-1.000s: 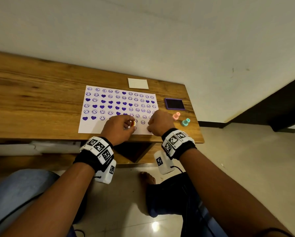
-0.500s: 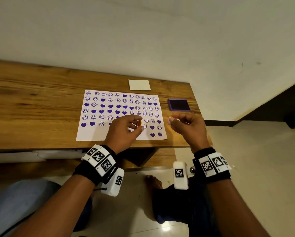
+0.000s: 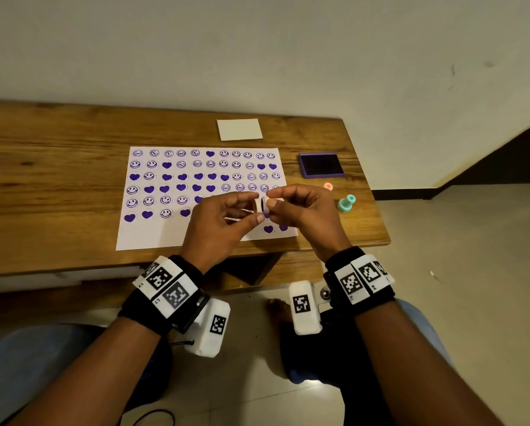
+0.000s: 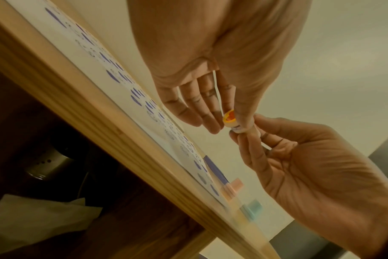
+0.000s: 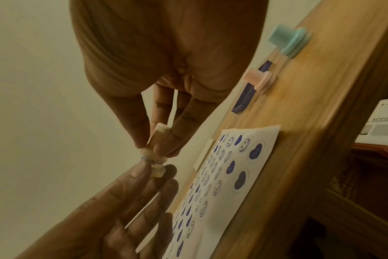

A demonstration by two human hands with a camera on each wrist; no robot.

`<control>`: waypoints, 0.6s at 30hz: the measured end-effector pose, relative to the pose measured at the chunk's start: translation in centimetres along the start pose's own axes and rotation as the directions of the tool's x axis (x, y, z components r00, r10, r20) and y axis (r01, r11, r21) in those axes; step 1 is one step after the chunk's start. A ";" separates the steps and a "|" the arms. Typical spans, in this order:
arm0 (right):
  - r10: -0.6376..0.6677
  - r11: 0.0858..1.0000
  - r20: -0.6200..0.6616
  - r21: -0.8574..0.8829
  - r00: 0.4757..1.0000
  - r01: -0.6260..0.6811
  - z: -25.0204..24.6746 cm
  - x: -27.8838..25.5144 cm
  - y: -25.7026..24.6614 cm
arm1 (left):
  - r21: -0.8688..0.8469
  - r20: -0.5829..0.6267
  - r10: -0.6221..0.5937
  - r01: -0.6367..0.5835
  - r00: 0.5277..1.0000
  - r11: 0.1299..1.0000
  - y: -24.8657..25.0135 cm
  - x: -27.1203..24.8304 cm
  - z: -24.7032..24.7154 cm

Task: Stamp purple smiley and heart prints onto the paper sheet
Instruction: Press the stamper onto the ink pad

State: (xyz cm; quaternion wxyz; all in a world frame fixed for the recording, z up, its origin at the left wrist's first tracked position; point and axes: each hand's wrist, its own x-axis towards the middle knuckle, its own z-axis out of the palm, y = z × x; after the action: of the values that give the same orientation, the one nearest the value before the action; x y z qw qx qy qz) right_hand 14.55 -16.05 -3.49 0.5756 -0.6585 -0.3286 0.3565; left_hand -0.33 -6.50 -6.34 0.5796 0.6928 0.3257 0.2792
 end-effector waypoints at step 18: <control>0.058 0.996 0.115 0.056 0.992 -0.065 0.1 0.0 0.8 | -0.027 0.052 0.046 -0.045 0.998 0.999 0.6 -0.4 -0.6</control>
State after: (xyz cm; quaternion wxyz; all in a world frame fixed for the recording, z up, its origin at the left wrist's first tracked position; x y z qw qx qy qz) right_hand 14.52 -16.06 -4.28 0.5641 -0.6297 -0.3293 0.4205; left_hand -0.93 -6.50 -5.69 0.5906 0.6996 0.2908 0.2780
